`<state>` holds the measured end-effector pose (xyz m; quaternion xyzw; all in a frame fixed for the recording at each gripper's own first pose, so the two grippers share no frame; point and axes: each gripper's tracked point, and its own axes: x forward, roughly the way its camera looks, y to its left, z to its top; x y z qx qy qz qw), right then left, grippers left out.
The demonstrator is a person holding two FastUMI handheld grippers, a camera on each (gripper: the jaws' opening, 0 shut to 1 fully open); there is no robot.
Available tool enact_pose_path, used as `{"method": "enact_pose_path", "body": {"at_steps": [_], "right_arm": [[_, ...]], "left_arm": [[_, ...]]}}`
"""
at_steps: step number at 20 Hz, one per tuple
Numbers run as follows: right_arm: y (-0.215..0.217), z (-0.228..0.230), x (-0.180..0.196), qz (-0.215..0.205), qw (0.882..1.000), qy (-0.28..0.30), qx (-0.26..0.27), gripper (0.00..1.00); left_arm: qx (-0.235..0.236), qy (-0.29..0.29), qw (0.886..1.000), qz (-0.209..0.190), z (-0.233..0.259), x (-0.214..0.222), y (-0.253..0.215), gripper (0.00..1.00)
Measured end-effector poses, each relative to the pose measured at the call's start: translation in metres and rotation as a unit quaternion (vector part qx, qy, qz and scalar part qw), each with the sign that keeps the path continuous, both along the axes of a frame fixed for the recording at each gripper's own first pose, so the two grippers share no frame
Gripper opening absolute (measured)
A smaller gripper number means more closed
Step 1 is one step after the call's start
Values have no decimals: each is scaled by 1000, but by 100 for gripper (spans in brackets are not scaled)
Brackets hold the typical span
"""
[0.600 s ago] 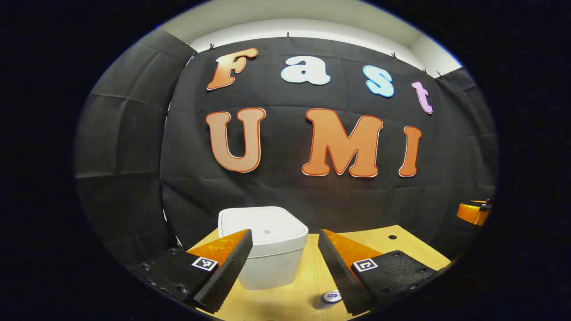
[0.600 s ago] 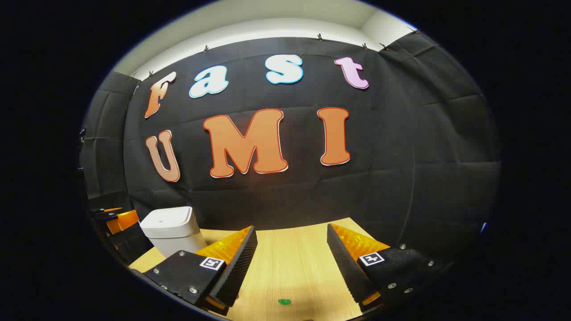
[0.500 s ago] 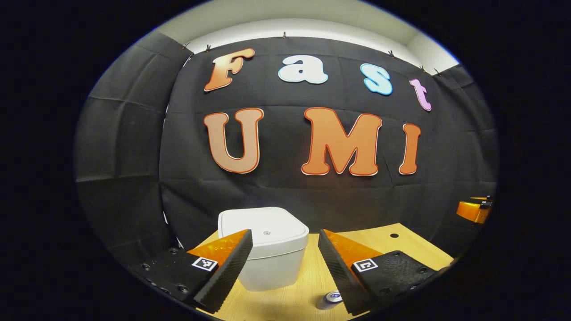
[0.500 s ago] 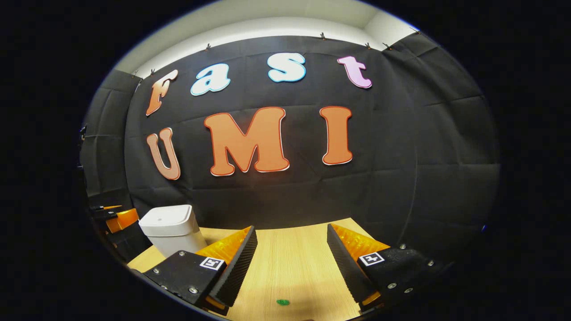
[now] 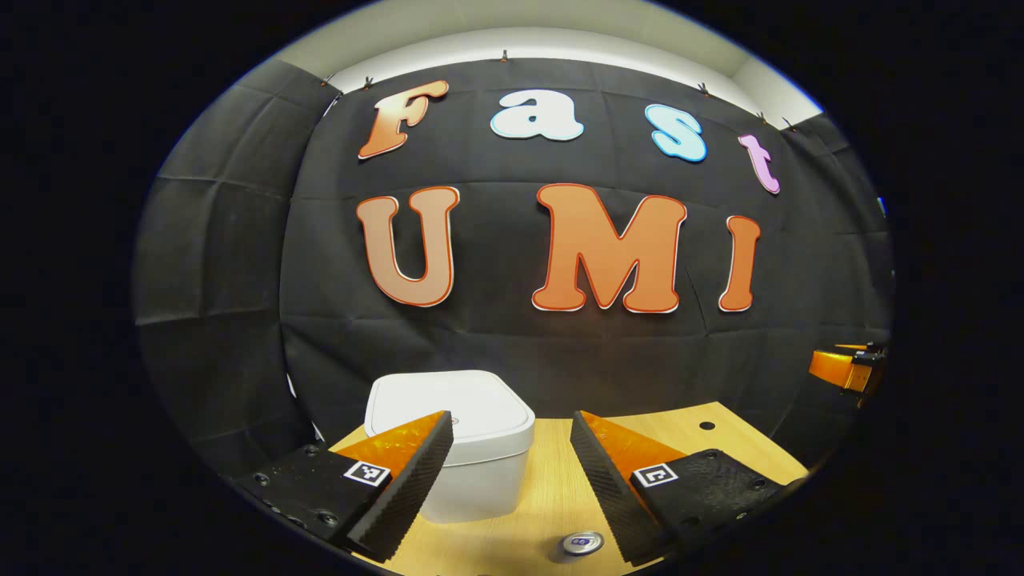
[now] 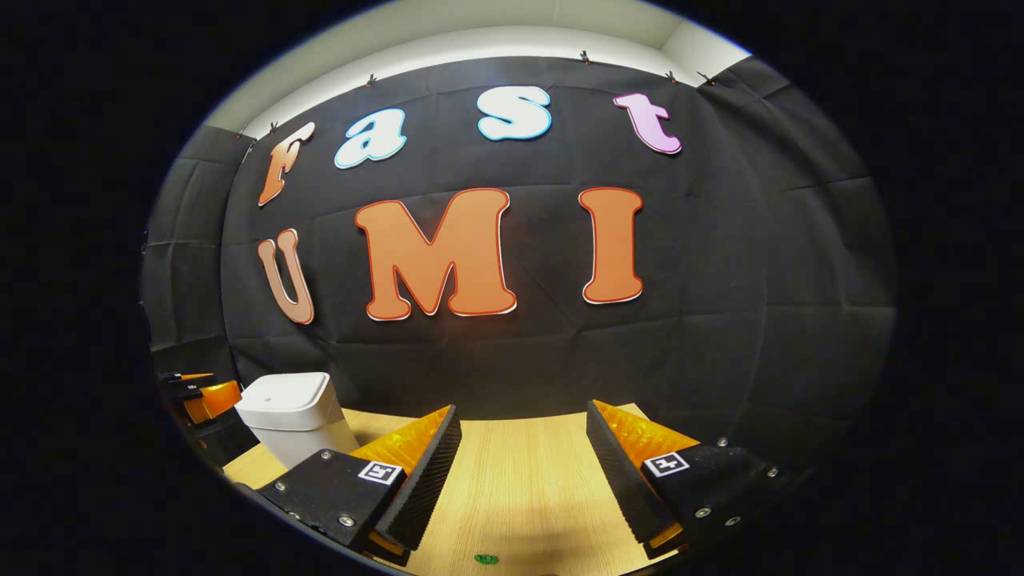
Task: Press the lid of the desktop garbage bin to open it, pick up the crumpled paper on the desktop and throw it into the bin, then pick up the pop can on the desktop and drop it into the bin, and finally close the garbage bin lid.
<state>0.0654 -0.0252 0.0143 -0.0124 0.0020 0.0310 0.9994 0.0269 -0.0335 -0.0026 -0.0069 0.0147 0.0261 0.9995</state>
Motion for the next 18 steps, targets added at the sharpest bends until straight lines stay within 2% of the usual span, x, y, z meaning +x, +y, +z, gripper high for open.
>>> {"method": "enact_pose_path", "body": {"at_steps": [2, 7, 16, 18], "right_arm": [[-2, -2, 5, 7, 1000, -1, -8, 94], [-3, -9, 14, 29, 1000, 10, 2, 94], [-18, -2, 20, -5, 1000, -6, 12, 94], [-12, -2, 22, 2, 1000, -2, 15, 94]], "left_arm": [[3, -3, 1000, 17, 0, 0, -2, 94], [-23, -9, 1000, 9, 3, 12, -22, 94], [4, -10, 1000, -28, 19, 51, -41, 94], [6, -17, 999, -31, 23, 54, -42, 94]]}}
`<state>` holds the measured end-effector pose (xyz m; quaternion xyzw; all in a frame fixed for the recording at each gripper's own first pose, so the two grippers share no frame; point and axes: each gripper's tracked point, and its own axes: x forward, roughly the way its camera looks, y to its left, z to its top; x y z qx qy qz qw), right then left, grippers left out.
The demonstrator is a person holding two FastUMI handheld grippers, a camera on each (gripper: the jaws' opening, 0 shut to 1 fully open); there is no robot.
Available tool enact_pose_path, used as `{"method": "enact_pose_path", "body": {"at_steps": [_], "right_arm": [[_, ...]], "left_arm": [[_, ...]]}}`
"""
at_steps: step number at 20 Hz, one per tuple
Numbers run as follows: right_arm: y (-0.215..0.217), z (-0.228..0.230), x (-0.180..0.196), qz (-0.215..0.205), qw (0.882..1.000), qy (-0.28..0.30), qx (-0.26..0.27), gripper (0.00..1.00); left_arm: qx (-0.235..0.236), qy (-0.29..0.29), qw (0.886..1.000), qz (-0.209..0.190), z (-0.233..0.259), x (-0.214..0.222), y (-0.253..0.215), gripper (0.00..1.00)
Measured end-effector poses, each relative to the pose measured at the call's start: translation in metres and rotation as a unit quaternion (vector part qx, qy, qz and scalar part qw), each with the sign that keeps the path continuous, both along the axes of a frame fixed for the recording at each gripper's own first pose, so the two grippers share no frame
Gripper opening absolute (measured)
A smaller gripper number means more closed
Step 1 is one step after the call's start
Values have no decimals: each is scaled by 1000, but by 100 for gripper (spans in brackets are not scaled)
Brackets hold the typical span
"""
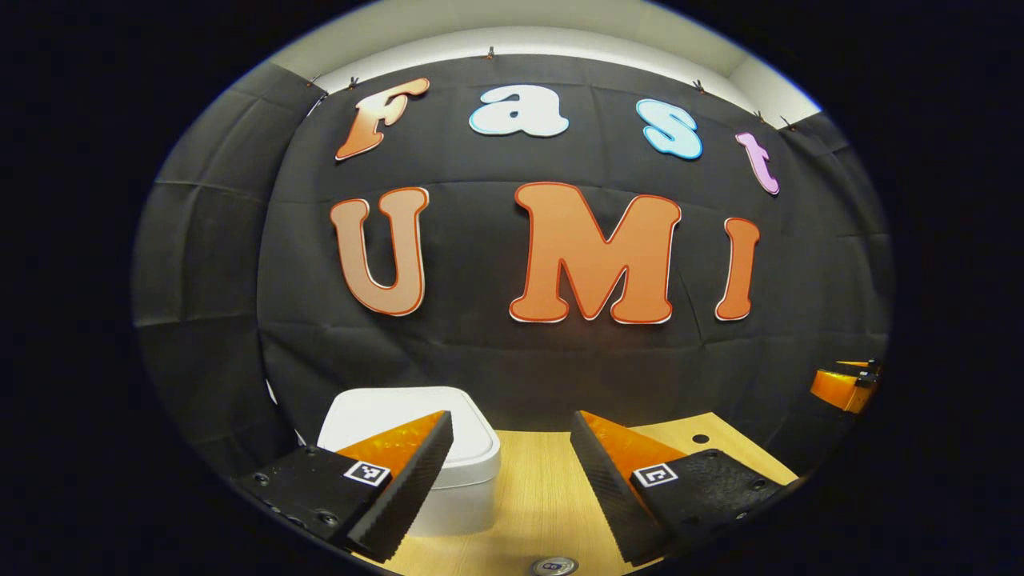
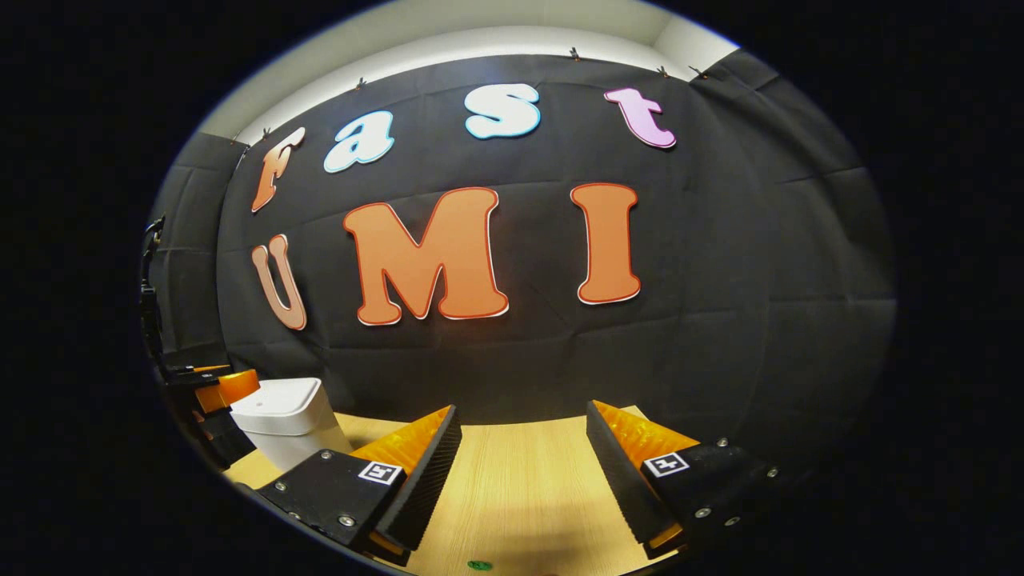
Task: Press the lid of the desktop garbage bin to open it, pick up the crumpled paper on the desktop and throw it into the bin, then pick up the pop can on the desktop and drop it into the bin, and finally close the garbage bin lid.
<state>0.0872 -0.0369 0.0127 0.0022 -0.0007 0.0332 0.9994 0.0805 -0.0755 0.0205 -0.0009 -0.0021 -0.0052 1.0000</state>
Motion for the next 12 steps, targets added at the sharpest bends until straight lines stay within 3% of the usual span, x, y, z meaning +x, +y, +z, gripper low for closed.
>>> {"method": "enact_pose_path", "body": {"at_steps": [12], "right_arm": [[24, -9, 18, 24, 1000, 17, -3, 94]], "left_arm": [[-4, 6, 1000, 24, -6, 4, 34, 94]]}}
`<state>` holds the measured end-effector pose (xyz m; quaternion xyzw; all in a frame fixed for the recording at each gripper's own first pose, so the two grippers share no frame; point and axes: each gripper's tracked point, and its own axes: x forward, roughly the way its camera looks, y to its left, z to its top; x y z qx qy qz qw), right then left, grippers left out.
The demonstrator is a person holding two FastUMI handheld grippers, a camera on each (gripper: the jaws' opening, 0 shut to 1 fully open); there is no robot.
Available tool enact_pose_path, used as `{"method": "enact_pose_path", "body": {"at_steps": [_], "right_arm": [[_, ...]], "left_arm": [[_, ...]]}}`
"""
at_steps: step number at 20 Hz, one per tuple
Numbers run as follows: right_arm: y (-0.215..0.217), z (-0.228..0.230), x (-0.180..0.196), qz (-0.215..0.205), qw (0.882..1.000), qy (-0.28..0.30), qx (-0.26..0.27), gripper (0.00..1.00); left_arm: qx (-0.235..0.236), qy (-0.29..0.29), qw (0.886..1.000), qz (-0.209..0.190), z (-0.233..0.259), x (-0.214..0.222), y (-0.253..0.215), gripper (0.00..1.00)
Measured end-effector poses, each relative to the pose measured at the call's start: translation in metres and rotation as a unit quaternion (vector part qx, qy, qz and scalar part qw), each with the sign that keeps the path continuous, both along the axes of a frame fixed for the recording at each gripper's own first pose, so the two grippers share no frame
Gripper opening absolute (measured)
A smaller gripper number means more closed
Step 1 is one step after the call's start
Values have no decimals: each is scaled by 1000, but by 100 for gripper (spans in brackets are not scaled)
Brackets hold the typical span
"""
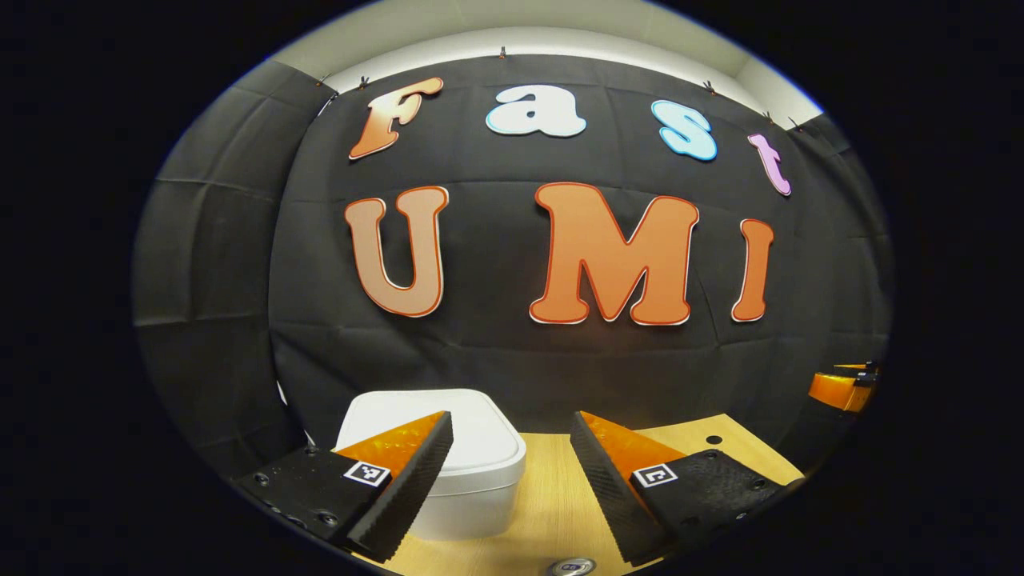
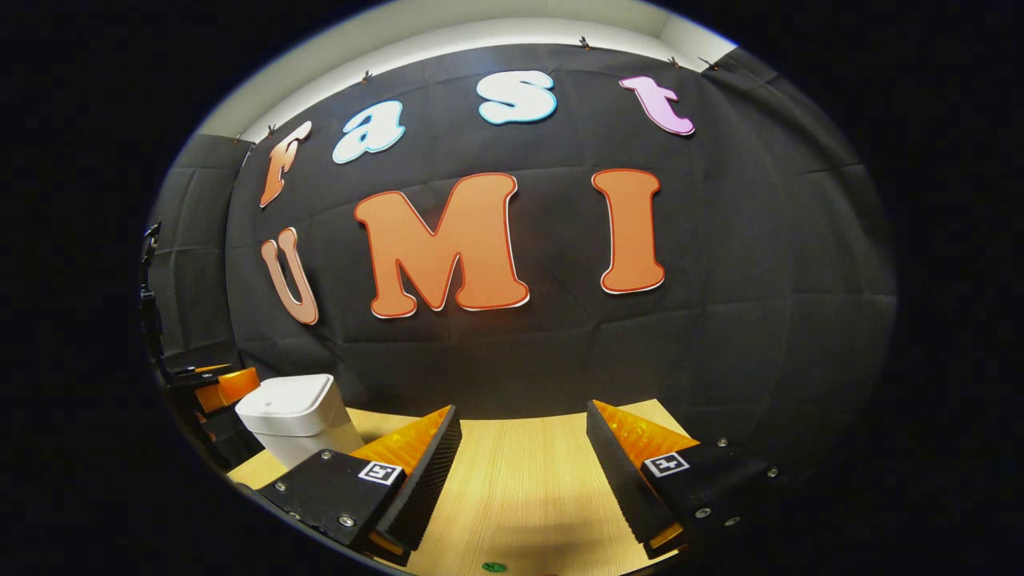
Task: Press the lid of the desktop garbage bin to open it, pick up the crumpled paper on the desktop and throw it into the bin, then pick up the pop can on the desktop and drop it into the bin, and finally close the garbage bin lid.
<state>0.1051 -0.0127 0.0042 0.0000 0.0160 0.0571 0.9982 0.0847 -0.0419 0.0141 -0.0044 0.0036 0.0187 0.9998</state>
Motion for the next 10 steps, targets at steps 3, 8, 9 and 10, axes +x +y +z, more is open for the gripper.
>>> {"method": "enact_pose_path", "body": {"at_steps": [3, 8, 9, 10], "right_arm": [[-2, 1, 2, 0, 1000, 1, -3, 94], [-3, 2, 3, -1, 1000, 2, 5, 94], [-2, 2, 3, -1, 1000, 2, 3, 94], [-2, 1, 3, -1, 1000, 2, 1, 94]], "left_arm": [[-6, 0, 1000, 1, 0, 1, 2, 94], [-1, -3, 1000, 6, 3, 2, 4, 93], [-2, -3, 1000, 5, 2, 1, 4, 93], [-1, -3, 1000, 10, 3, 1, 6, 93]]}}
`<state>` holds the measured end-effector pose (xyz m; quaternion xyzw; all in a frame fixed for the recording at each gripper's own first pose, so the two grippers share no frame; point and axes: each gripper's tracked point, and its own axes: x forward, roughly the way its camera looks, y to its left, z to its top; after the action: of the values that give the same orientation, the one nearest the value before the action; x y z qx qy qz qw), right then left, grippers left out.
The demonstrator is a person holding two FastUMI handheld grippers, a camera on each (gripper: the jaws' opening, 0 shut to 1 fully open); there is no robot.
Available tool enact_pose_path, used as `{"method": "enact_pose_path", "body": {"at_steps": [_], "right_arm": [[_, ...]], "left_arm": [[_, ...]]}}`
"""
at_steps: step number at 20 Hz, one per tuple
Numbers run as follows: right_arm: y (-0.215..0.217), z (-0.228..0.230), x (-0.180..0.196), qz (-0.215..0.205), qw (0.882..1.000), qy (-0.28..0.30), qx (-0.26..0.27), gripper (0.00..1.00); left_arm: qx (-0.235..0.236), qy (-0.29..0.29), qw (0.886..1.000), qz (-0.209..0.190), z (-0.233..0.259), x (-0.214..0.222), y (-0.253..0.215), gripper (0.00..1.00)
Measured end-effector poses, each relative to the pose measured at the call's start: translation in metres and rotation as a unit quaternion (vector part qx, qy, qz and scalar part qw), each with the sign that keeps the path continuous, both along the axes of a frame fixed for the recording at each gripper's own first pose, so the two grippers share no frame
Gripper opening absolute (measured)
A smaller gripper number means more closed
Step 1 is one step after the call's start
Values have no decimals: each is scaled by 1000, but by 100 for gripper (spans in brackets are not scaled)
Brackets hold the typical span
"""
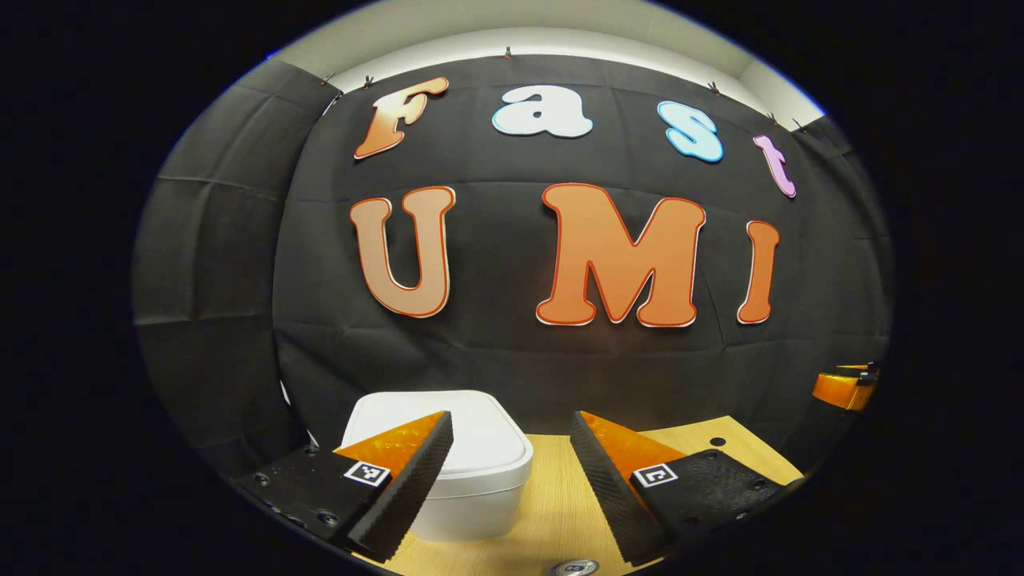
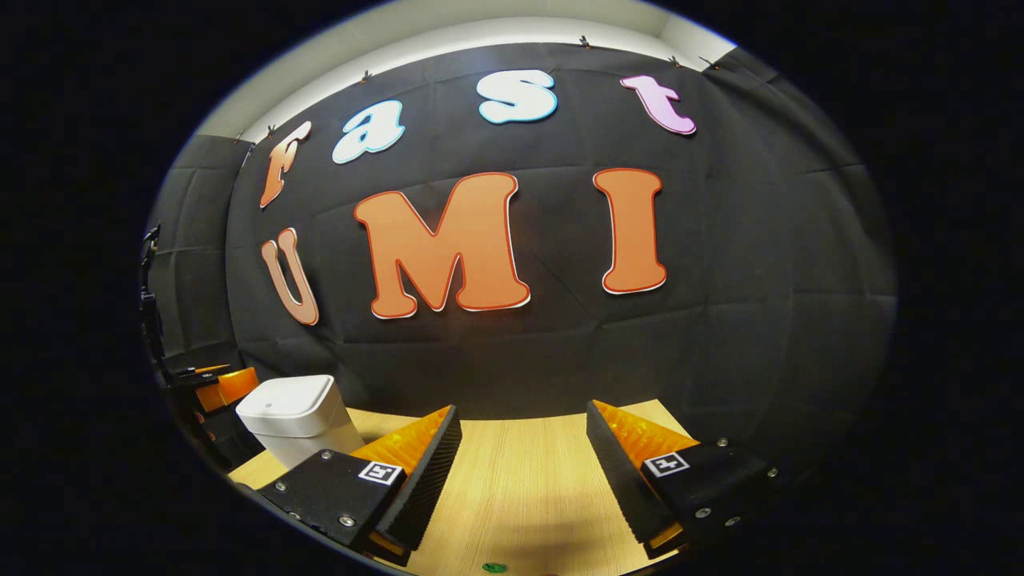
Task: Press the lid of the desktop garbage bin to open it, pick up the crumpled paper on the desktop and throw it into the bin, then pick up the pop can on the desktop and drop it into the bin, and finally close the garbage bin lid.
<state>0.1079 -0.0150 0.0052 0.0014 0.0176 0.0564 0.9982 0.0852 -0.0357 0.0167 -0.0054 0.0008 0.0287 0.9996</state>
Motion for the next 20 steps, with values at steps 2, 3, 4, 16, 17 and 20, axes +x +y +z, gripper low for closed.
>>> {"method": "enact_pose_path", "body": {"at_steps": [2, 3, 4, 16, 17, 20], "right_arm": [[1, 1, -2, 1, 1000, 0, -2, 94], [1, 1, -2, 2, 1000, 0, -2, 94], [2, 1, -2, 4, 1000, 1, -1, 94], [8, -3, -3, 15, 1000, 9, -2, 94], [9, -3, -3, 15, 1000, 9, -1, 94], [13, -5, -1, 20, 1000, 13, 1, 94]], "left_arm": [[3, 3, 1000, 3, -1, 0, 2, 93], [2, 3, 1000, 5, 0, -2, 4, 89], [1, 0, 1000, 7, 1, -4, 7, 84], [11, 17, 1000, 14, 0, -10, 29, 0], [21, 23, 999, 13, 2, -10, 30, 0], [33, 33, 999, 1, 12, -5, 32, 0]]}}
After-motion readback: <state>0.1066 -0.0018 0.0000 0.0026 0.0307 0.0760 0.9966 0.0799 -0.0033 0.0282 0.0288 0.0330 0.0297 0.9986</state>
